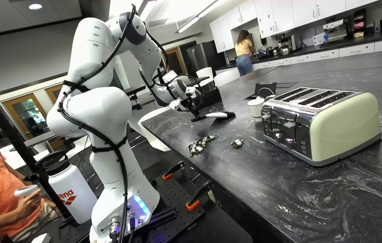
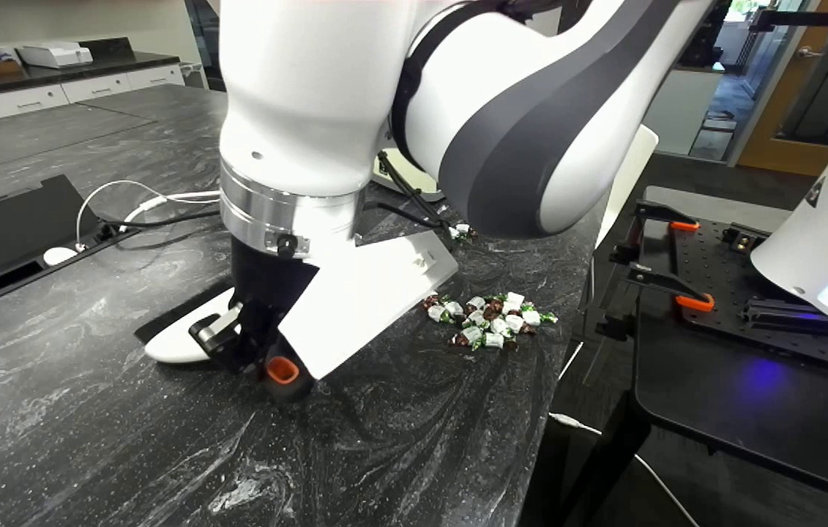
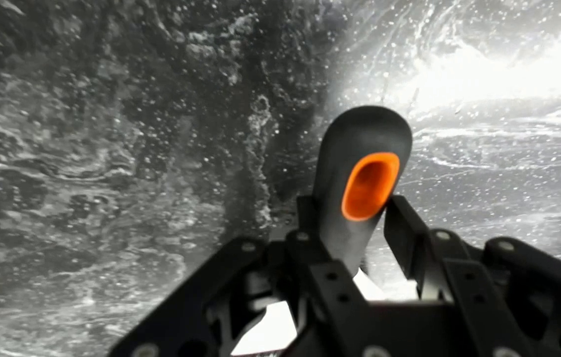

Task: Move the brush to the left

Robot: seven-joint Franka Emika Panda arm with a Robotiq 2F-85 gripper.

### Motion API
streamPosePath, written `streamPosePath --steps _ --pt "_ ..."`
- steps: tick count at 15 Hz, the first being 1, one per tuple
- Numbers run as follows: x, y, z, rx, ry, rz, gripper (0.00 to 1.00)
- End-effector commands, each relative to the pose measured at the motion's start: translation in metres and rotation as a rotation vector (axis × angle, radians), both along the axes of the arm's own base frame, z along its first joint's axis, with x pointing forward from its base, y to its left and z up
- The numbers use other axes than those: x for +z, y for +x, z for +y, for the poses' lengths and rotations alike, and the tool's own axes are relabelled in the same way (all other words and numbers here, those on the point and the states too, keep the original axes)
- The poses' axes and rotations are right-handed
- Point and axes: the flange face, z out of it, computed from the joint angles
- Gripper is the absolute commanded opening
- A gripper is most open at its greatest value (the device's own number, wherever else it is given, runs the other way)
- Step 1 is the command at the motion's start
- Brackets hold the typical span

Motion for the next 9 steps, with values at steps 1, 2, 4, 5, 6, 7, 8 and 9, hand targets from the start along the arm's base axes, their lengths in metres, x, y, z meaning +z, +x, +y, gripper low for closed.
streamPosePath --steps 1,2,4,5,6,7,8,9 --pt "0.002 0.015 0.022 0.179 0.048 -0.045 0.15" --pt "0.001 0.017 0.027 0.220 0.053 -0.043 0.15" --pt "-0.005 0.021 0.036 0.292 0.051 -0.023 0.15" --pt "-0.009 0.022 0.039 0.324 0.049 -0.008 0.15" --pt "-0.013 0.023 0.040 0.348 0.044 0.006 0.15" --pt "-0.019 0.024 0.039 0.365 0.032 0.018 0.15" --pt "-0.022 0.026 0.037 0.376 0.023 0.026 0.15" --pt "-0.027 0.029 0.033 0.378 0.008 0.032 0.15"
